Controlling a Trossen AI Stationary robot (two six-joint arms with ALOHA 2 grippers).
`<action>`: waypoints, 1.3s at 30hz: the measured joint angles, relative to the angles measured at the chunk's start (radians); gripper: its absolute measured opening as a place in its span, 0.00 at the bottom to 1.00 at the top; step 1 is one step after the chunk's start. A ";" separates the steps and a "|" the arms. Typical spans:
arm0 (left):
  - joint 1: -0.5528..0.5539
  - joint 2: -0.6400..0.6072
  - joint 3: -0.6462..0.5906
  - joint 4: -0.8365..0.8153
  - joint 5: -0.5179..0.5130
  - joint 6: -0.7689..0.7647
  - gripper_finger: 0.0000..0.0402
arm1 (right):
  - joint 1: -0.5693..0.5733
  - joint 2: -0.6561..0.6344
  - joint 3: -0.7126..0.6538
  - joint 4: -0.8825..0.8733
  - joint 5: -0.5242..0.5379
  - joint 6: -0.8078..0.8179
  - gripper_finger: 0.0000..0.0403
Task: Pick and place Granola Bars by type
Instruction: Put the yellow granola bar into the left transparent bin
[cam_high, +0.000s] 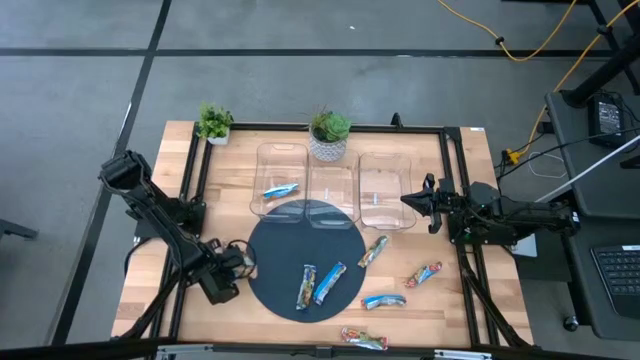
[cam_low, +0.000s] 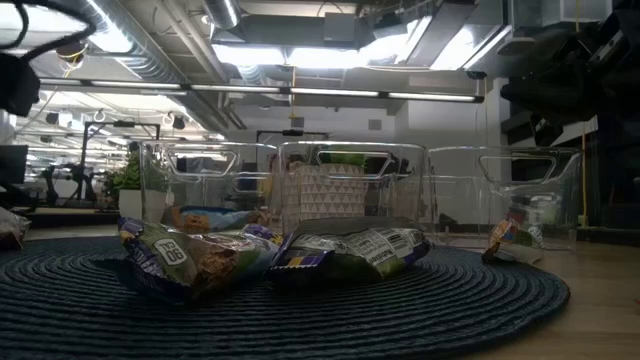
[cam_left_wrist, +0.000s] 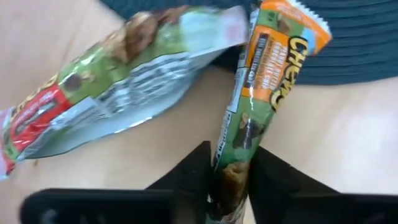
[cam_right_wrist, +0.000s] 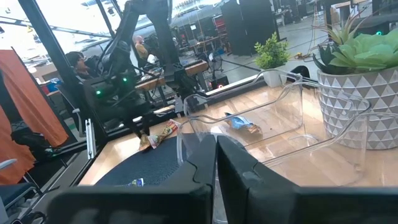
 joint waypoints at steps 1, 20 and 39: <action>0.000 0.000 0.011 -0.001 -0.003 0.011 0.16 | 0.000 0.000 0.000 0.000 0.000 -0.001 0.05; 0.106 -0.003 0.370 -0.001 -0.329 0.439 0.05 | 0.000 0.000 0.000 0.000 0.000 -0.003 0.05; 0.350 -0.190 0.714 -0.004 -0.584 0.992 0.05 | 0.000 0.000 0.000 0.000 0.000 -0.003 0.05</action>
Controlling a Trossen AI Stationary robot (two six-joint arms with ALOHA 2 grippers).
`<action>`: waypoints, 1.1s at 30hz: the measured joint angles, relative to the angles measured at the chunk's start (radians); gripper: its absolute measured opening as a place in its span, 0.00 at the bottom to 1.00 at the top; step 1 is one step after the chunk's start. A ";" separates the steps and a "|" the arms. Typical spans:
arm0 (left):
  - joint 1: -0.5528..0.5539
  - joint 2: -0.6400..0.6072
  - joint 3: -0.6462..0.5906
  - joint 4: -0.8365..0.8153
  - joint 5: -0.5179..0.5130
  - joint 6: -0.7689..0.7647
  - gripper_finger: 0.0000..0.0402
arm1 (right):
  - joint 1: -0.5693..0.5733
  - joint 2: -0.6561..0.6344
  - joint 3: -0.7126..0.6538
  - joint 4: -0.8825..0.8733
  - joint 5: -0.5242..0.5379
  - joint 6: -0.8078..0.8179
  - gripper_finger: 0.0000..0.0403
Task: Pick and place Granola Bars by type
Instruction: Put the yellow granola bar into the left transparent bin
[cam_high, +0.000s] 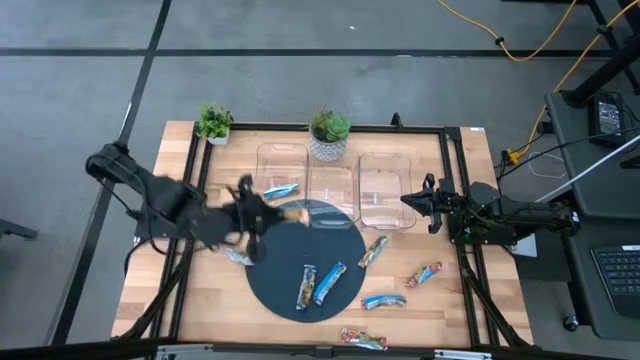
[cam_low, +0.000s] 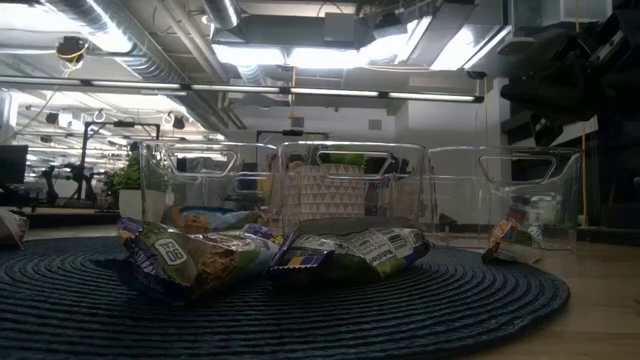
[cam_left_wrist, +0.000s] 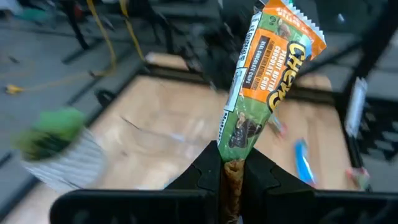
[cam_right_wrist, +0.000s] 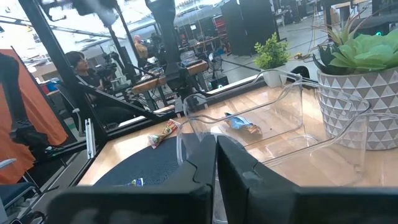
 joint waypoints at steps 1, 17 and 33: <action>0.014 -0.015 0.009 0.000 -0.010 0.015 0.05 | 0.000 0.000 0.000 0.000 0.000 0.000 0.05; 0.437 -0.088 0.110 0.019 0.260 0.252 0.05 | 0.000 0.000 0.000 0.000 0.000 0.000 0.05; 0.926 0.075 0.110 -0.185 0.627 0.263 0.05 | 0.000 0.000 0.000 0.000 0.000 0.000 0.05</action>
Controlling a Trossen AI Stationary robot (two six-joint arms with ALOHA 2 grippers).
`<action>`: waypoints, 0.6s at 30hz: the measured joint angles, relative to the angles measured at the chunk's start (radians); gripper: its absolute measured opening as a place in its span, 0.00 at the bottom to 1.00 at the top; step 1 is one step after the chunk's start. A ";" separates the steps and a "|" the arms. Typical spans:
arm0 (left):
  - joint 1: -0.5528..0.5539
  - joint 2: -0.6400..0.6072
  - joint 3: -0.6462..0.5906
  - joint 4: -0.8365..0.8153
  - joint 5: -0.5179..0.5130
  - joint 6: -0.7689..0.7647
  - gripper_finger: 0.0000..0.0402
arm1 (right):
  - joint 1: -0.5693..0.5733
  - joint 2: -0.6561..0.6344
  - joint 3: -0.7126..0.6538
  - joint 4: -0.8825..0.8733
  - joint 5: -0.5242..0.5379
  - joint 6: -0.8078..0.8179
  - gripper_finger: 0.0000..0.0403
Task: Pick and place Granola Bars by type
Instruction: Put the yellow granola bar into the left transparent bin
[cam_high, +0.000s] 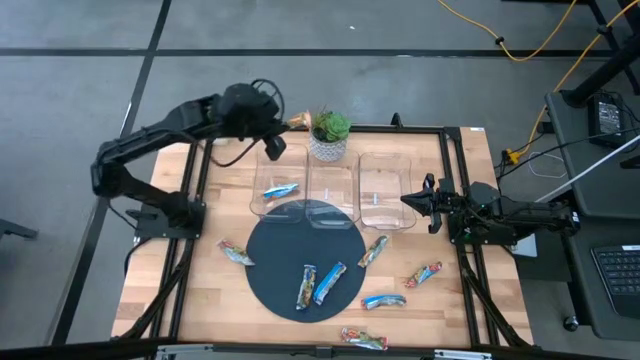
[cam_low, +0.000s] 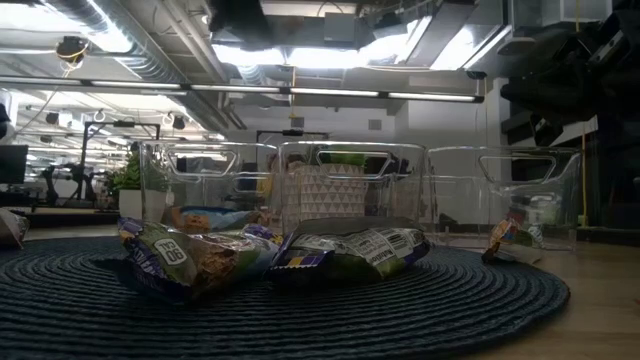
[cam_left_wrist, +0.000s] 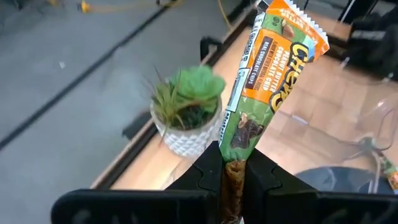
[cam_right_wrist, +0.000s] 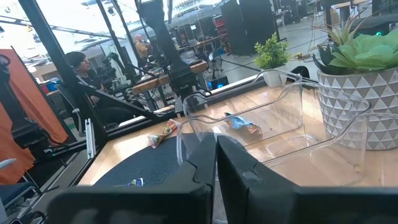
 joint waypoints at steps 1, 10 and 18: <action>0.011 0.014 0.000 -0.006 0.011 -0.001 0.05 | 0.000 0.000 0.000 0.000 0.000 0.000 0.05; 0.059 0.162 -0.001 -0.172 0.025 0.034 0.05 | 0.000 0.000 0.000 0.000 0.000 0.000 0.05; 0.061 0.275 -0.001 -0.203 0.030 0.093 0.05 | 0.000 0.000 0.000 0.000 0.000 0.000 0.05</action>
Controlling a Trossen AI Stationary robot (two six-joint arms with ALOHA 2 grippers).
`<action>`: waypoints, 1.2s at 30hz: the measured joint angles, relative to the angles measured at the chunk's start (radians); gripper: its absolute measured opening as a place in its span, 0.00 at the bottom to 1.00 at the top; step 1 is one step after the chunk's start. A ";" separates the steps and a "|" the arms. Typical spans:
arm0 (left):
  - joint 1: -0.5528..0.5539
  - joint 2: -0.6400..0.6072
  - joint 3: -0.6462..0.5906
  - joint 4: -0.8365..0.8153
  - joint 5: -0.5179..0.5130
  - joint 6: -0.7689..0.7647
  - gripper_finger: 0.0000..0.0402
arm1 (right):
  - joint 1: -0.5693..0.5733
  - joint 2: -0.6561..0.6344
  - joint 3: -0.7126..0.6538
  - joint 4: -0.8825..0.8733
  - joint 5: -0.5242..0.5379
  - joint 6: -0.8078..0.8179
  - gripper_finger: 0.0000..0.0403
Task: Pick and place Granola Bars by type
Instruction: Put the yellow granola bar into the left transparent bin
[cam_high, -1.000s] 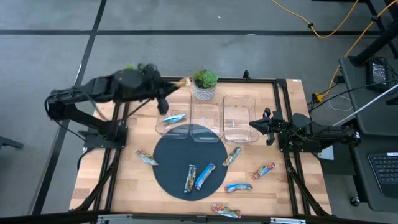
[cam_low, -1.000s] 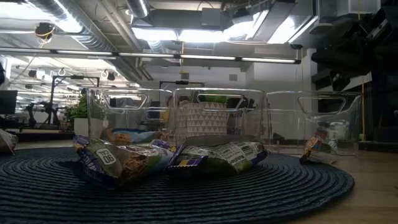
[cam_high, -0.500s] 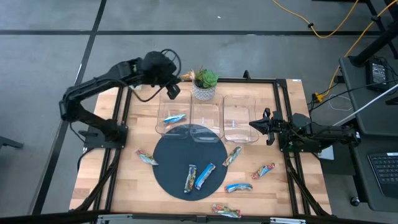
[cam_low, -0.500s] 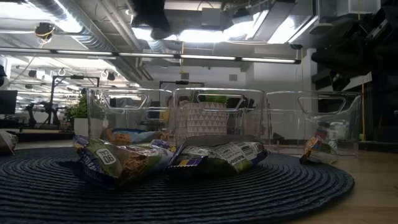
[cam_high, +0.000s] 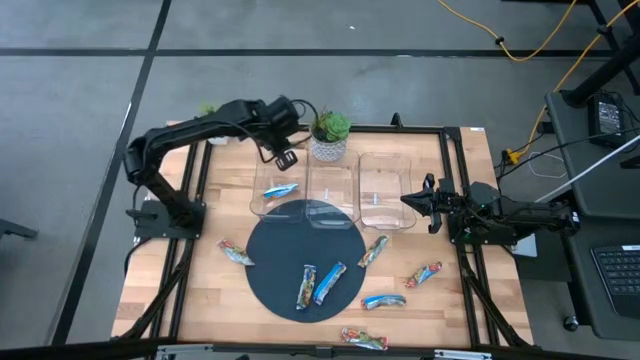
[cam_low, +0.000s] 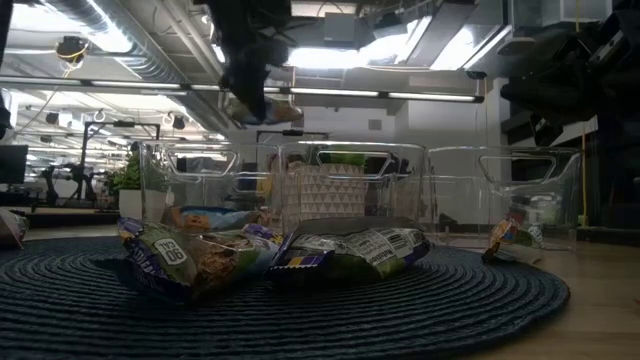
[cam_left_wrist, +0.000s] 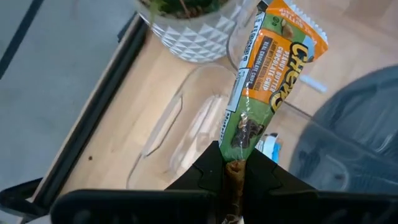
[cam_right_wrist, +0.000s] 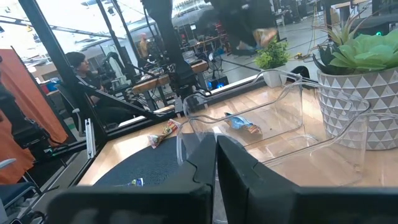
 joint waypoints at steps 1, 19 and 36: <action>0.000 0.012 -0.001 -0.001 0.001 0.007 0.05 | 0.000 0.000 0.000 0.000 0.000 0.000 0.05; 0.006 0.016 -0.359 0.244 0.058 -0.045 0.05 | 0.000 0.000 0.000 0.000 0.000 0.000 0.05; 0.000 0.016 -0.460 0.291 0.072 -0.018 0.18 | 0.000 0.000 0.000 0.000 0.000 0.000 0.05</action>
